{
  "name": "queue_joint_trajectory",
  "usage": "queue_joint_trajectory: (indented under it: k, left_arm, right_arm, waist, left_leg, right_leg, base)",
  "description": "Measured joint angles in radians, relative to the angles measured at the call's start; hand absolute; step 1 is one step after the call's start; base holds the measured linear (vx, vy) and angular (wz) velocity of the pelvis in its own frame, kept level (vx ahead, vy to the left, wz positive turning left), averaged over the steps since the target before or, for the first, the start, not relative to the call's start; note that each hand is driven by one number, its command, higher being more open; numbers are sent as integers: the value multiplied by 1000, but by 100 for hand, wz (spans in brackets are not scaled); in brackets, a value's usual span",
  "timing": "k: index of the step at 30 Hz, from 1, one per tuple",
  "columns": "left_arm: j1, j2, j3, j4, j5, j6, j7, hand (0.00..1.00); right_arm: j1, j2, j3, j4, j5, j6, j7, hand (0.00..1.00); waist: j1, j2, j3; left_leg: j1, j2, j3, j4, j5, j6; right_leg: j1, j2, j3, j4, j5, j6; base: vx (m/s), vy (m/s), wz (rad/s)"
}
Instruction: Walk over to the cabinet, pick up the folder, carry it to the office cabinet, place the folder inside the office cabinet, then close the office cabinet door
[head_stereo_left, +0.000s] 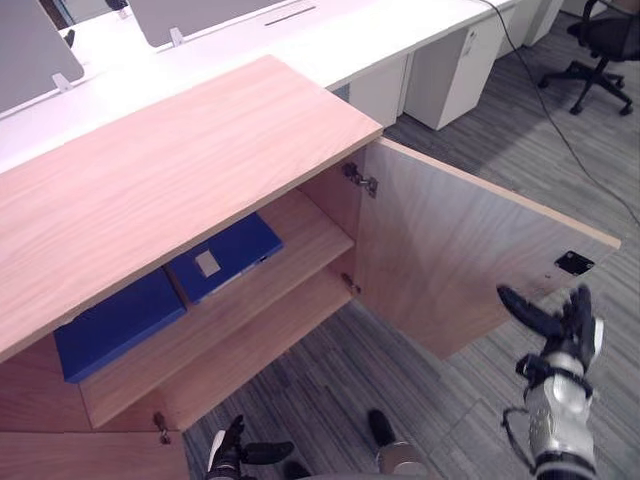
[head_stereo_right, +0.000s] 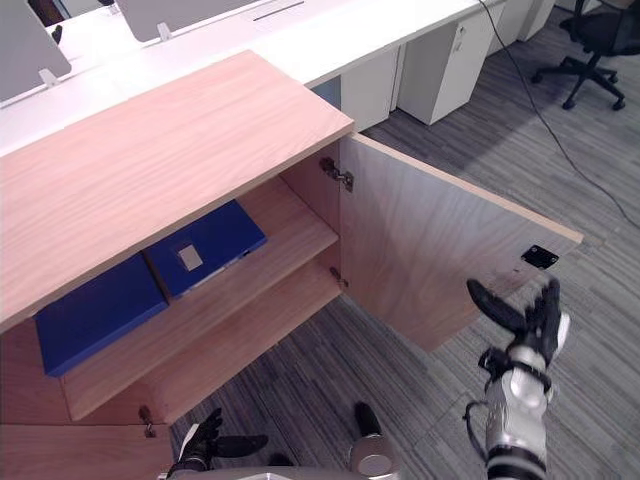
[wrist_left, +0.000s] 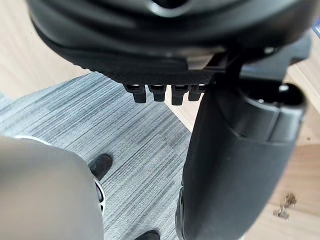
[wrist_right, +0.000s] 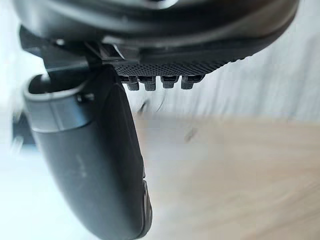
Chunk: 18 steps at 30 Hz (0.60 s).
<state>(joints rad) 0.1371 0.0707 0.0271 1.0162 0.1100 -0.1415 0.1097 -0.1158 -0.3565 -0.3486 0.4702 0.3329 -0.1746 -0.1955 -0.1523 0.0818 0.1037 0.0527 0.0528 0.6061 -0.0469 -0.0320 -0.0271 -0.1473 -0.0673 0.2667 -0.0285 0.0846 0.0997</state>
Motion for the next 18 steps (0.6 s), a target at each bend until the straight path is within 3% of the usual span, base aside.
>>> queue_joint_trajectory:
  k: [4,9,14,18]
  left_arm:
    - [-1,-6,-34,-8,9,-19,-2,100]
    - [-1,-8,-35,-6,9,-20,-2,100]
    - [-9,-13,-22,1,31,-15,1,100]
    - [-14,-26,-16,16,49,-4,20,100]
  right_arm:
    - [-41,-61,17,42,0,-4,-7,100]
    - [-32,-58,35,22,4,-7,-21,100]
    - [161,77,65,-254,17,-13,-54,100]
    - [390,227,223,-460,-56,-58,-56,100]
  waist:
    - [1,23,16]
    - [-6,32,26]
    - [-17,35,33]
    - [-56,23,39]
  left_leg:
    - [-16,5,-40,17,-17,1]
    - [-27,8,-82,27,-22,0]
    - [-38,19,-97,39,-24,-5]
    - [-29,37,-80,40,-23,-10]
  right_leg:
    - [-13,2,-1,0,3,4]
    - [-14,-8,-14,0,3,5]
    - [-15,-1,-27,-7,5,1]
    - [-14,17,-12,-9,12,-5]
  base:
    - [48,-80,-6]
    - [-31,-74,7]
    - [-60,-82,5]
    - [-8,-63,-14]
